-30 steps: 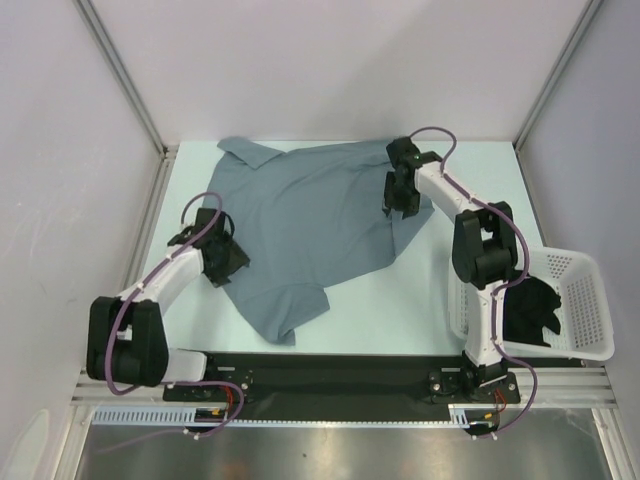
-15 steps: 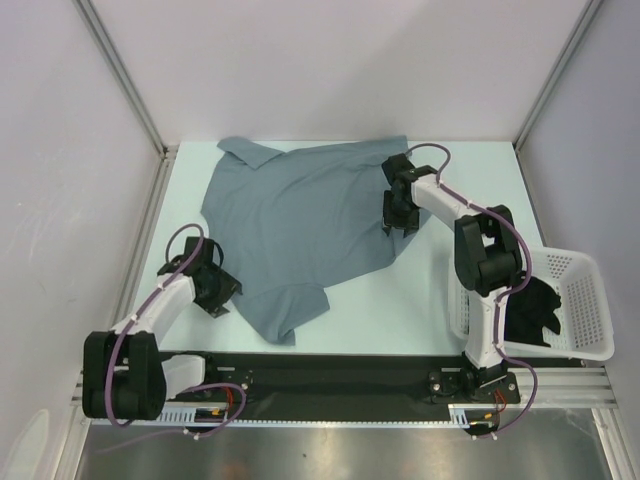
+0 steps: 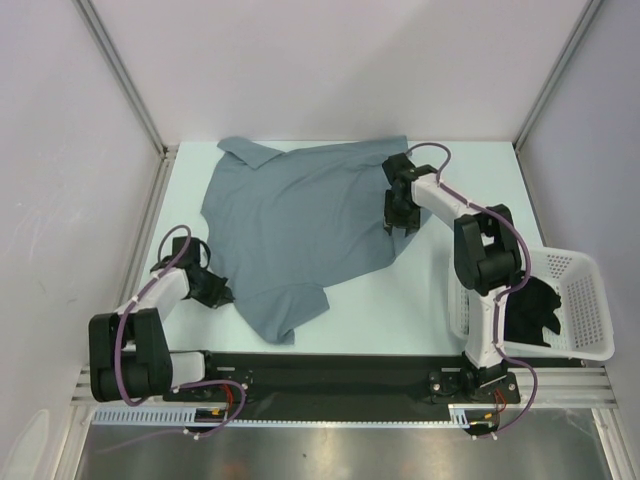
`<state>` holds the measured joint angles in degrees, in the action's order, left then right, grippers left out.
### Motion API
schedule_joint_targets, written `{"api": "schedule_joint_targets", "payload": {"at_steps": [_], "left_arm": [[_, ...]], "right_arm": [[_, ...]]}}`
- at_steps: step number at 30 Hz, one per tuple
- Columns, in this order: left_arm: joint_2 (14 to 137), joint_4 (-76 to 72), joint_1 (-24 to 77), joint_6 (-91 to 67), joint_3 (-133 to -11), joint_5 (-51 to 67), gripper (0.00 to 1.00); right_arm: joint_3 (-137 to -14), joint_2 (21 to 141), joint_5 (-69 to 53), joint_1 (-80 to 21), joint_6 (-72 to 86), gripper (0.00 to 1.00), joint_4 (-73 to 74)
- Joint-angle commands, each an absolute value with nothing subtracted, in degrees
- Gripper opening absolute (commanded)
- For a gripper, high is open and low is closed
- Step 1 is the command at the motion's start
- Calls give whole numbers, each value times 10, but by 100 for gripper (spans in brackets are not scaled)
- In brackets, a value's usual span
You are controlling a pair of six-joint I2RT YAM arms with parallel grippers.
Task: Fold and stack the t-shirts
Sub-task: Flatten the tshirt out
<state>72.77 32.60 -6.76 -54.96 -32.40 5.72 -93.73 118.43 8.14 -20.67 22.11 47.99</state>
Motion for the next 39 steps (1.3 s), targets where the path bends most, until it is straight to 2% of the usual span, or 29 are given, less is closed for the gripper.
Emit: {"api": "schedule_joint_targets", "payload": {"at_steps": [1, 10, 13, 14, 17, 24, 28, 32, 35, 37, 39], "left_arm": [[747, 304, -82, -522, -346, 15, 0], [741, 327, -119, -498, -358, -13, 0], [740, 333, -134, -485, -365, -14, 0], [739, 334, -136, -483, -366, -17, 0], [740, 342, -141, -477, -374, -22, 0], [730, 345, -142, -468, -375, -24, 0], [718, 345, -141, -473, -363, -14, 0], [715, 348, -142, -479, -352, -4, 0], [708, 347, -142, -481, -345, 17, 0], [707, 348, -142, -476, -345, 24, 0], [702, 352, -142, -467, -346, 33, 4]], "right_arm": [[-981, 1208, 91, -207, 207, 50, 484], [-1015, 1250, 154, -210, 210, 49, 523], [-1003, 1252, 174, -208, 209, 26, 526], [-985, 1240, 176, -207, 209, 16, 517], [-959, 1206, 175, -207, 207, 0, 524], [-757, 1030, 170, -210, 209, 0, 511], [-723, 984, 97, -201, 213, 0, 464], [-805, 1040, 87, -215, 216, 39, 436], [-896, 1119, 99, -213, 228, 50, 453], [-922, 1139, 91, -209, 233, 50, 442], [-954, 1164, 90, -202, 243, 50, 422]]}}
